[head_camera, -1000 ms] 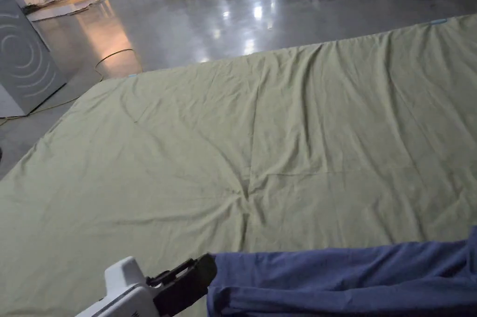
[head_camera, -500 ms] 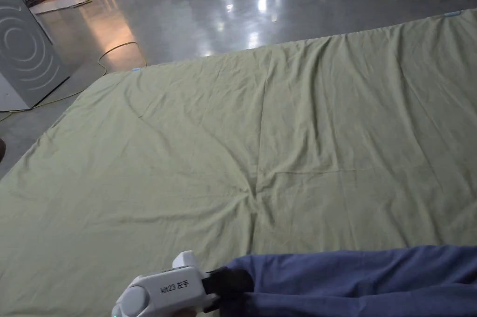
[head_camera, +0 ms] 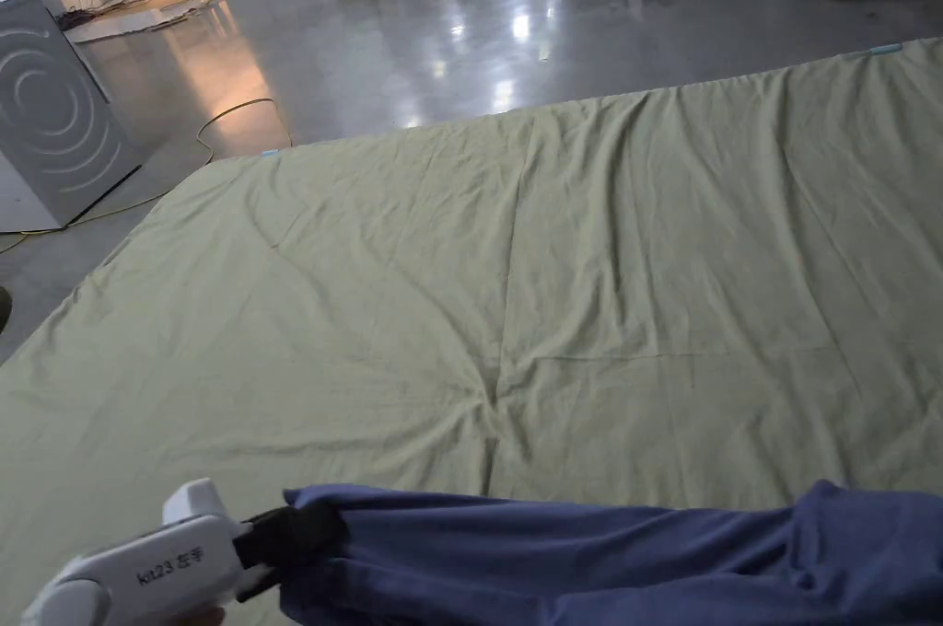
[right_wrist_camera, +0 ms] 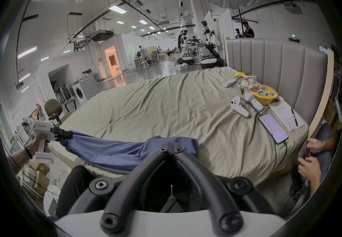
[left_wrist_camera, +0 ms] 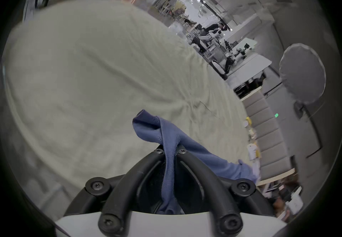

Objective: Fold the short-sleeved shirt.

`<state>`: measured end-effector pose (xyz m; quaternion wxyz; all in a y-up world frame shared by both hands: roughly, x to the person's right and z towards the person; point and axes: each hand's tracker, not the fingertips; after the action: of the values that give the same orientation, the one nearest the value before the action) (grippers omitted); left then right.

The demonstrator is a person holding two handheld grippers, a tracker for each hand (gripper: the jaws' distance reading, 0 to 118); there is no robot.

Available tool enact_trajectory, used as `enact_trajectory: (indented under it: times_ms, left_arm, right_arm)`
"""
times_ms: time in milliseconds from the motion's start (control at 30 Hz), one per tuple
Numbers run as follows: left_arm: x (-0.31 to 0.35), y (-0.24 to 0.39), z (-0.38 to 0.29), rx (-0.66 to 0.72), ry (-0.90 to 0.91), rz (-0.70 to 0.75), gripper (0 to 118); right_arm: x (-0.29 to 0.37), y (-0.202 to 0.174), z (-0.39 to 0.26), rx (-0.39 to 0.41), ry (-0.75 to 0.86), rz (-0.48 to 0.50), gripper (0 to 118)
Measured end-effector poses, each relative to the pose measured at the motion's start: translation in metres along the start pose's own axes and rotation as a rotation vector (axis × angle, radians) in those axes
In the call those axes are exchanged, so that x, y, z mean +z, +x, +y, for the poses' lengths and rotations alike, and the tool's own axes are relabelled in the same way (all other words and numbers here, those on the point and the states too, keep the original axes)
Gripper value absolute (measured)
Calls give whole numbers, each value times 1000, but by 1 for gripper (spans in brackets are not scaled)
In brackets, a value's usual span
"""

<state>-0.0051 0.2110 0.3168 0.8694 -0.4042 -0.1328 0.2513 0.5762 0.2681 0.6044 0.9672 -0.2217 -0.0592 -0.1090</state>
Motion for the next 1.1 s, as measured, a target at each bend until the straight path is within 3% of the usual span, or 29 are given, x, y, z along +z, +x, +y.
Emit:
enact_trajectory:
  times_ms: [100, 167, 267, 433, 500, 567, 633, 667, 733, 800, 833, 900, 933, 1100]
  left_arm:
    - [12, 29, -3, -106, -21, -22, 6]
    - [6, 68, -16, -103, -26, -180, 6]
    - [-24, 128, -45, -141, -104, -291, 6]
    - [-105, 212, -109, -240, -243, -319, 7]
    - [-137, 231, -133, -246, -280, -252, 8]
    - [-160, 248, -152, -311, -290, -119, 34]
    - [-161, 254, -155, -367, -307, -211, 76]
    - [-152, 253, -150, -351, -288, -262, 82]
    - [-127, 248, -134, -295, -194, -342, 81]
    - [-103, 237, -114, -263, -85, -314, 80]
    - [-94, 229, -107, -251, -38, -276, 74]
    - [-88, 215, -103, -222, 27, -231, 40]
    - [-93, 209, -103, -224, -1, -224, 6]
    - [-145, 203, -146, -133, -261, -277, 4]
  right_arm:
    - [0, 2, -1, -23, 1, -2, 0]
    - [0, 2, -1, -39, 4, -4, 0]
    - [5, 2, 1, -46, 8, -4, 0]
    - [21, 6, -2, -32, 18, -52, 0]
    - [29, 10, -5, -26, -1, -82, 0]
    - [36, 14, -9, -4, -18, -108, 0]
    - [41, 20, -13, 4, -35, -127, 0]
    - [42, 24, -14, -1, -41, -138, 0]
    - [44, 29, -17, -25, -48, -145, 0]
    - [45, 33, -21, -43, -42, -139, 0]
    - [46, 32, -21, -44, -39, -129, 0]
    - [45, 28, -21, -34, -41, -125, 0]
    - [45, 27, -21, -24, -42, -118, 0]
    - [42, 26, -26, -13, -47, -95, 0]
